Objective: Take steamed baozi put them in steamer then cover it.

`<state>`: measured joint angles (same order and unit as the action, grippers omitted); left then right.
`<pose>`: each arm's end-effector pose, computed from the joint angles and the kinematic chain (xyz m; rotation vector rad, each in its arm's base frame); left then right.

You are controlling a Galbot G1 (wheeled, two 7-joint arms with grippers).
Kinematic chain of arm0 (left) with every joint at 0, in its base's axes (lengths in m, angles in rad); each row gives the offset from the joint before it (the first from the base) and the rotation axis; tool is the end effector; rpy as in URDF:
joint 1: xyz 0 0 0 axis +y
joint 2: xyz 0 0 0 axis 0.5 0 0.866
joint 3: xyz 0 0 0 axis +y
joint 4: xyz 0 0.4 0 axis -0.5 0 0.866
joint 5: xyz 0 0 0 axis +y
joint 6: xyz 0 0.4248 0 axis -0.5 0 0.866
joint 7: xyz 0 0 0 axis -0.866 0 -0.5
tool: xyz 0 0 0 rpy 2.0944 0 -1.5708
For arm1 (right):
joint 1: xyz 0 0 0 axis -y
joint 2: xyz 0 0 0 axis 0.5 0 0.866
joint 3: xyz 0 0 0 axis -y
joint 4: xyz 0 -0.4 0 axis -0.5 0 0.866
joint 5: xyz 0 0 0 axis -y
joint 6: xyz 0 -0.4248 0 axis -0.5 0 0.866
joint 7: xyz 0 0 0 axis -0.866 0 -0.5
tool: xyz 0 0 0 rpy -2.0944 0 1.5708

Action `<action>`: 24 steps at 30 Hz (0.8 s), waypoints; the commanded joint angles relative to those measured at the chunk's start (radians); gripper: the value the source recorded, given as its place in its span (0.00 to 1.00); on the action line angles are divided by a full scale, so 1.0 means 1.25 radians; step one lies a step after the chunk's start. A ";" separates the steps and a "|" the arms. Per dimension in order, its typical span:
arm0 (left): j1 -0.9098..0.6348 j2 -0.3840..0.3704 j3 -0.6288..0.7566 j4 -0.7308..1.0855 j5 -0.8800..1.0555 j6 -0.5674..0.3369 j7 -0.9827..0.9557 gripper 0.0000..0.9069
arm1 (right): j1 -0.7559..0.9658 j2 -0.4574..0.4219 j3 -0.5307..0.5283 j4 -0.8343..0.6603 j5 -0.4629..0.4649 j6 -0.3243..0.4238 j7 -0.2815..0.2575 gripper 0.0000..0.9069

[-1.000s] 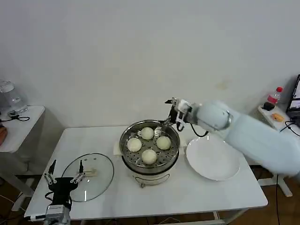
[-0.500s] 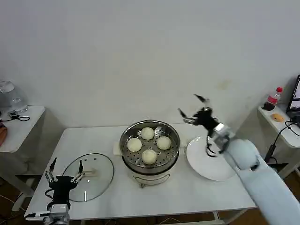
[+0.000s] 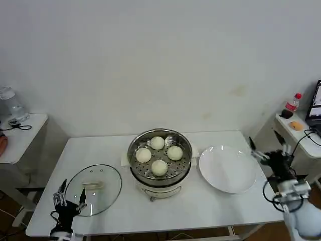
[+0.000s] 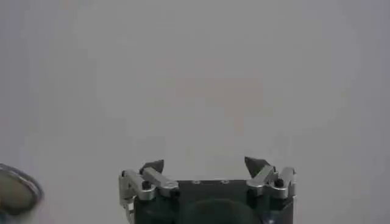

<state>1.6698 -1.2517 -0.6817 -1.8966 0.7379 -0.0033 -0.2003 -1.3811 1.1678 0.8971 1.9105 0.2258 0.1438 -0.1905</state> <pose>0.1882 0.1430 -0.4193 0.1001 -2.5496 -1.5827 0.2932 -0.2358 -0.2927 -0.0056 2.8897 -0.4520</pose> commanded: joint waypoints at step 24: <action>-0.195 0.069 0.056 0.235 0.303 -0.004 0.038 1.00 | -0.176 0.098 0.140 0.033 0.019 0.062 -0.003 1.00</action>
<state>1.4868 -1.1780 -0.6199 -1.6513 1.0802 -0.0084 -0.1567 -1.5782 1.2726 1.0565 1.9513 0.2518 0.2106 -0.1927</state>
